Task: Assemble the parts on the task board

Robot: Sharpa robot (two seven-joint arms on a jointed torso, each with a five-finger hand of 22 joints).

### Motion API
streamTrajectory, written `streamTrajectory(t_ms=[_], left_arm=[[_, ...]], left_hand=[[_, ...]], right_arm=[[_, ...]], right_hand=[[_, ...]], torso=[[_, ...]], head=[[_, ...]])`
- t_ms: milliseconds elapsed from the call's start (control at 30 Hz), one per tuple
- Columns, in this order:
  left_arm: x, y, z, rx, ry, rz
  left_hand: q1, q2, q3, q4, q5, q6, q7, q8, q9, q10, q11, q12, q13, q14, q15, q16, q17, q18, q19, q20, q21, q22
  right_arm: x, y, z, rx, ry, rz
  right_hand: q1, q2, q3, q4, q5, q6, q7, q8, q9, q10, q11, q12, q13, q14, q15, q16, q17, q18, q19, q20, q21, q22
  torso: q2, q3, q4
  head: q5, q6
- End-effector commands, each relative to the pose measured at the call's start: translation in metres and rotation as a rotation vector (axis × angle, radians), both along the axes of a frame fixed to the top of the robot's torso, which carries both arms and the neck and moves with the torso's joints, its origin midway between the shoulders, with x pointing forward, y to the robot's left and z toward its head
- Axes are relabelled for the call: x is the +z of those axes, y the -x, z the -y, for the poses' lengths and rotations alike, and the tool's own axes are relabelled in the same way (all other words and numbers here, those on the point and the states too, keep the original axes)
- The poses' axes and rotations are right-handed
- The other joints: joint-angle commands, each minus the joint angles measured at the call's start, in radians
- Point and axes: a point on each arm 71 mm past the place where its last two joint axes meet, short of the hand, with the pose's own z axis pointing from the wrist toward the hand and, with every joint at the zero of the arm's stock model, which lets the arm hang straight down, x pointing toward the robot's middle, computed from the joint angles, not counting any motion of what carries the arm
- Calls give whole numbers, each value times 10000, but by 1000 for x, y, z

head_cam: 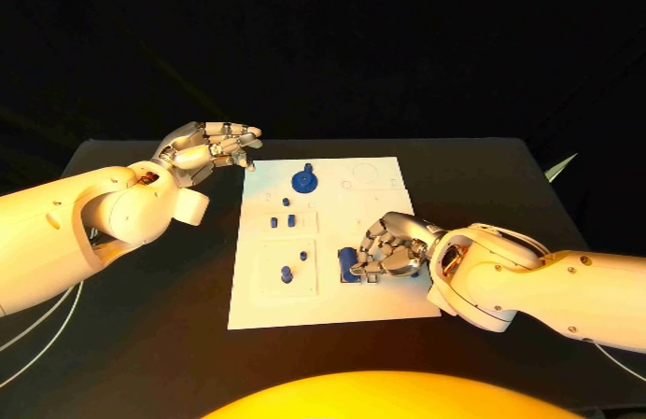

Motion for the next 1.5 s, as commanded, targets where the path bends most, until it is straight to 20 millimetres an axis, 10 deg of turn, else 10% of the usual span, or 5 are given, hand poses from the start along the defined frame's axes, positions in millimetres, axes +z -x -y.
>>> streamTrajectory(t_ms=[33,900,1500], left_arm=[[1,1,2,-140,75,57],[1,1,1,-123,65,51],[2,3,-1,-58,72,104]], left_hand=[[103,28,-68,-2,26,-76,11,-8,16,-65,31,57,-15,-48,-12,-41,-10,124,57,15,-39,-10],[132,44,-79,8,26,-75,13,-1,19,-68,32,68,-20,-53,-12,-50,-14,125,67,15,-63,-25],[132,44,-79,8,26,-75,13,-1,19,-68,32,68,-20,-53,-12,-50,-14,125,67,15,-63,-25]], right_arm=[[-2,-1,-2,218,219,16],[3,-3,2,-77,6,1097],[16,1,81,-1849,1298,1072]], right_hand=[[147,12,120,2,57,79,-1,21,3,605,-66,70,2072,868,-75,61,1720,-144,1047,-59,45,2631],[506,-159,468,118,41,126,-26,22,-7,631,-97,123,2107,870,-112,66,1741,-144,1047,-101,45,2631],[-213,-305,656,259,24,-570,486,-920,-410,367,342,-414,1843,851,255,32,1667,-144,1047,184,45,2631]], torso=[[-1,-3,0],[-8,4,-15],[-7,-3,-57]], head=[[15,-10],[30,-12],[-271,84]])
